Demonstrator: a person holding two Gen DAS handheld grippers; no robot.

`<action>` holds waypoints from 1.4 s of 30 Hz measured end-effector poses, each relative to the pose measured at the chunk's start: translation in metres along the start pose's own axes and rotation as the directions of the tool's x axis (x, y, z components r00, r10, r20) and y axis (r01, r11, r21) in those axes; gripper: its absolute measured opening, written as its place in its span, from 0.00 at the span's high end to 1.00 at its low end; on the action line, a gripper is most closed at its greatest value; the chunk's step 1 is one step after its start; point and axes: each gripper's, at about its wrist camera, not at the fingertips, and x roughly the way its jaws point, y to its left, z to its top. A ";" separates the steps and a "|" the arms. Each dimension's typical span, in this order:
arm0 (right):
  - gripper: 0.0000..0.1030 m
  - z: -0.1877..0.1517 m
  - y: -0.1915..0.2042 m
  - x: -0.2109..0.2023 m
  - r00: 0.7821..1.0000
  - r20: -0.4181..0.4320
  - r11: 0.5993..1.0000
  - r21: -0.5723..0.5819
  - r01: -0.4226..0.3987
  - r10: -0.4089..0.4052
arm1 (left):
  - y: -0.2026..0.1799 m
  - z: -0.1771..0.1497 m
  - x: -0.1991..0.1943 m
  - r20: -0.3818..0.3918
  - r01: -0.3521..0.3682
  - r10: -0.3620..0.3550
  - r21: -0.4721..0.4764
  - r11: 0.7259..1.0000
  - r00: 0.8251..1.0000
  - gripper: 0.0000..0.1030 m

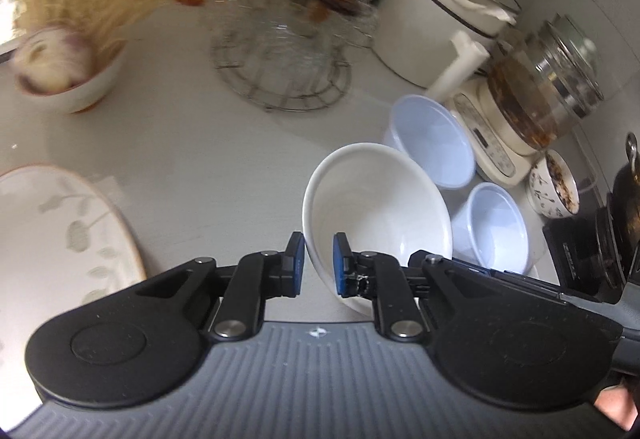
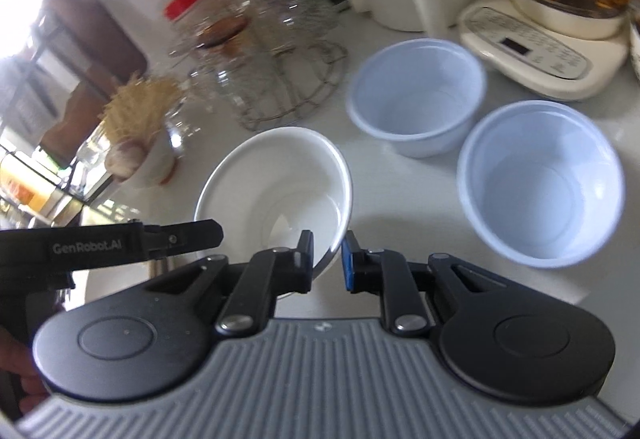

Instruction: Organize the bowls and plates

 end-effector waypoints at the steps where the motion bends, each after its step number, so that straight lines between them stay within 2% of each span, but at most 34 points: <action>1: 0.83 0.000 0.004 0.003 1.000 -0.006 1.000 -0.012 -0.006 0.006 | 0.004 -0.001 -0.002 0.000 -0.007 0.007 -0.011 1.000 1.000 0.83; 11: 0.82 -0.007 0.029 0.030 0.997 -0.070 0.997 -0.078 -0.016 0.011 | 0.044 -0.007 0.002 -0.045 -0.047 0.043 -0.106 0.993 0.998 0.83; 23: 0.81 -0.012 0.030 0.041 0.994 -0.109 0.998 -0.064 -0.018 0.011 | 0.053 -0.006 0.018 -0.098 -0.090 0.081 -0.090 0.992 0.992 0.82; 30: 0.80 -0.010 0.034 0.037 0.996 -0.088 0.998 -0.063 -0.020 0.015 | 0.045 -0.003 0.016 -0.103 -0.118 0.112 -0.051 0.992 0.988 0.79; 31: 0.79 -0.009 0.035 0.035 0.996 -0.085 0.998 -0.065 -0.016 0.010 | 0.046 -0.004 0.015 -0.104 -0.116 0.110 -0.054 0.992 0.989 0.75; 33: 0.71 -0.008 0.036 0.031 0.998 -0.070 0.998 -0.069 -0.013 0.008 | 0.045 -0.003 0.011 -0.092 -0.115 0.110 -0.053 0.992 0.990 0.69; 35: 0.55 -0.009 0.037 0.024 0.999 -0.034 0.997 -0.077 -0.008 0.005 | 0.042 -0.003 0.005 -0.074 -0.126 0.123 -0.033 0.992 0.990 0.65; 42: 0.54 -0.006 0.040 -0.003 0.998 0.056 0.995 -0.099 0.023 -0.017 | 0.025 0.001 -0.020 -0.002 -0.121 0.121 0.008 0.993 0.993 0.65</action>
